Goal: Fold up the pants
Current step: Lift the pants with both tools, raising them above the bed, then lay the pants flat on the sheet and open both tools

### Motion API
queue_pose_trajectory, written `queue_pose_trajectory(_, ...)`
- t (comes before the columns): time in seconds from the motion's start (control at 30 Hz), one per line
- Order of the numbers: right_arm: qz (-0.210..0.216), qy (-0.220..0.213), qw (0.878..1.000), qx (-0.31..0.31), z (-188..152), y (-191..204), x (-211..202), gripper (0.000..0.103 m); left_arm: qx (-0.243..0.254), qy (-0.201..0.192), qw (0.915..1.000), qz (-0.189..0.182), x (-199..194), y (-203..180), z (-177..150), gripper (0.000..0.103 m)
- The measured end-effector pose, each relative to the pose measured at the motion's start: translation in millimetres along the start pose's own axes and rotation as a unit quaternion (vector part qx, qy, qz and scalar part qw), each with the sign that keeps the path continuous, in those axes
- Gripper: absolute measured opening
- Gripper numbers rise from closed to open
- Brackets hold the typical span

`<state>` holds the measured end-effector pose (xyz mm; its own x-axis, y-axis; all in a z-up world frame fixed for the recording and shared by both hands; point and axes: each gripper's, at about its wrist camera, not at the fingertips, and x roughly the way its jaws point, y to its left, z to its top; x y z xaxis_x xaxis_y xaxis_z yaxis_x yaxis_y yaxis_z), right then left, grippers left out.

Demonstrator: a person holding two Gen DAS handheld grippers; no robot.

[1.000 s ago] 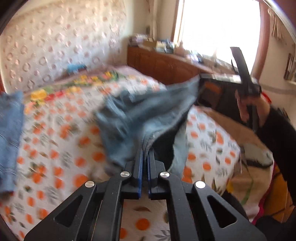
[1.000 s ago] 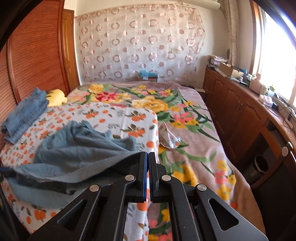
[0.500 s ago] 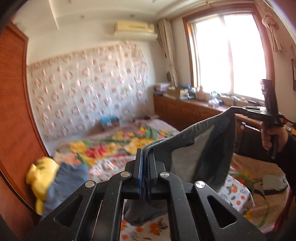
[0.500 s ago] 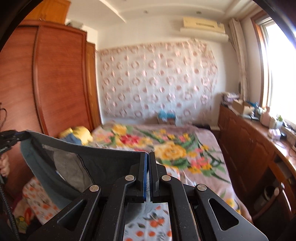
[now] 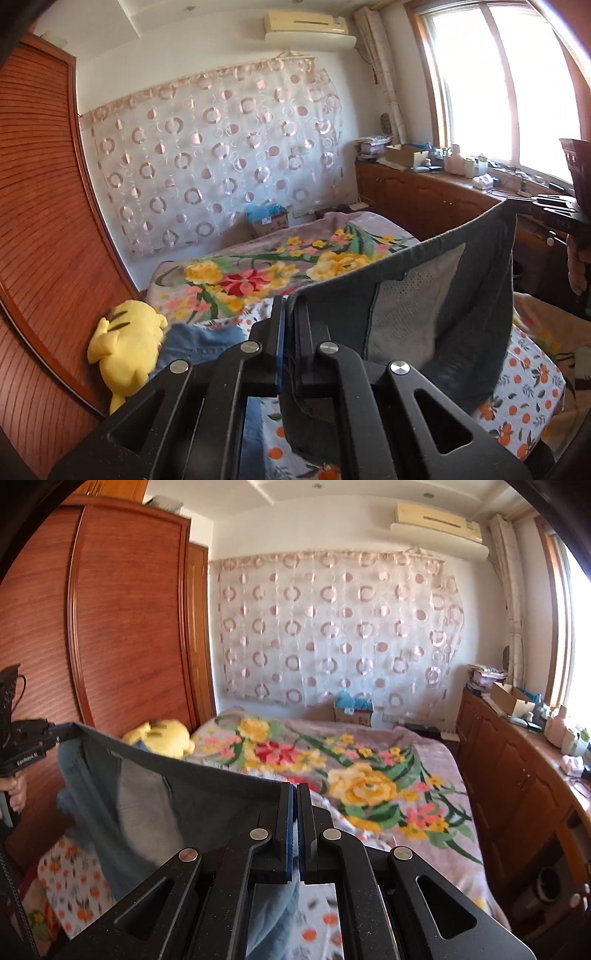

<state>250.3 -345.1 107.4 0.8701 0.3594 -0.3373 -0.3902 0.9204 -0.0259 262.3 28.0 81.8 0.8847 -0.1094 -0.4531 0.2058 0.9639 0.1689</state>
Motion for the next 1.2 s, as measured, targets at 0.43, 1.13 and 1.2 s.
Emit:
queue_pose_trajectory(0.43,0.006,0.042,0.999,0.017,-86.4,9.5,5.0,0.001,0.002,0.04,0.9986,-0.033,1.4,-31.5,-66.6,0.005)
queue_pose_trajectory(1.13,0.007,0.173,0.983,0.069,-232.9,18.1,48.3,0.001,-0.025,0.168,0.9838,-0.057,20.4,-68.5,-203.6,0.028)
queue_pose_trajectory(1.2,0.008,0.17,0.983,0.075,-237.6,17.5,38.2,0.001,-0.03,0.17,0.9835,-0.053,13.3,-67.6,-211.5,0.028)
